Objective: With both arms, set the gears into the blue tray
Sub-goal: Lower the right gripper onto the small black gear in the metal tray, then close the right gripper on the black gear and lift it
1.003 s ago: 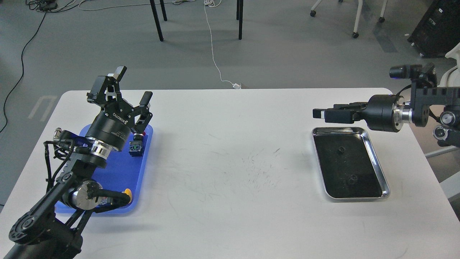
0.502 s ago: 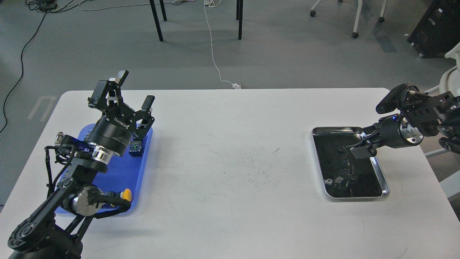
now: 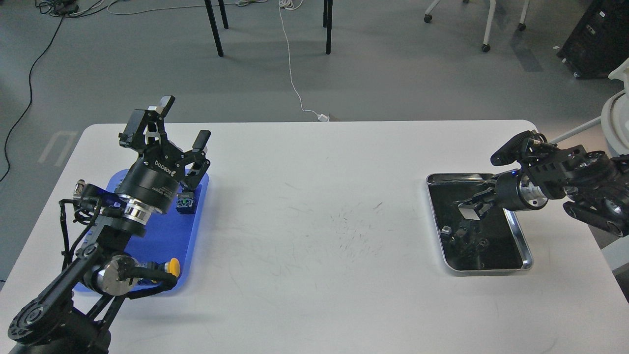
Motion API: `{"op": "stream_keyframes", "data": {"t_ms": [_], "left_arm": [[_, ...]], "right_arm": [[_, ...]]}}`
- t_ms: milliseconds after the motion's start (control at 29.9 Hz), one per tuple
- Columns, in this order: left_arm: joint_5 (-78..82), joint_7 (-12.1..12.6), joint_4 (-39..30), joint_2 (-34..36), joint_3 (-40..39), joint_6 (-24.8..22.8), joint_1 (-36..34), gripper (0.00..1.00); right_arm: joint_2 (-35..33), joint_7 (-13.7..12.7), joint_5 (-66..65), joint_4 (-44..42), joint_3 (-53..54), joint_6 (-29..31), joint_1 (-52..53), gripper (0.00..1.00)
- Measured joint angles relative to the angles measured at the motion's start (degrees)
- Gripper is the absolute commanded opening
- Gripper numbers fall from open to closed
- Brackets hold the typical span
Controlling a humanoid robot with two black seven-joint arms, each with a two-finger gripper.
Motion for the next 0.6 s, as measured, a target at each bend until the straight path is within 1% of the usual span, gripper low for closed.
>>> {"op": "stream_keyframes", "data": {"t_ms": [301,435,468,535,602], "left_arm": [[0.0,-0.1,0.0,-0.2,0.0,0.0,0.1,0.99],[0.0,-0.2,0.0,-0.4,0.0,0.0,0.1,0.99],[0.0,-0.2,0.0,-0.4,0.0,0.0,0.1,0.99],[0.0,-0.2,0.0,-0.5,0.0,0.0,0.1,0.99],[0.0,-0.2,0.1,-0.6,0.0,0.0,0.2,0.99]], "right_arm": [[0.6,0.0,0.0,-1.1,-1.5,0.0,-0.4,0.65],[0.9,0.0,0.0,-1.6,-1.5,0.0,-0.7,0.61],[0.9,0.0,0.0,-1.7,-1.5,0.0,-0.8,0.60],[0.9,0.0,0.0,-1.9,-1.5,0.0,-1.1,0.51],[0.9,0.0,0.0,-2.1,-1.5,0.0,-1.2,0.45]]}}
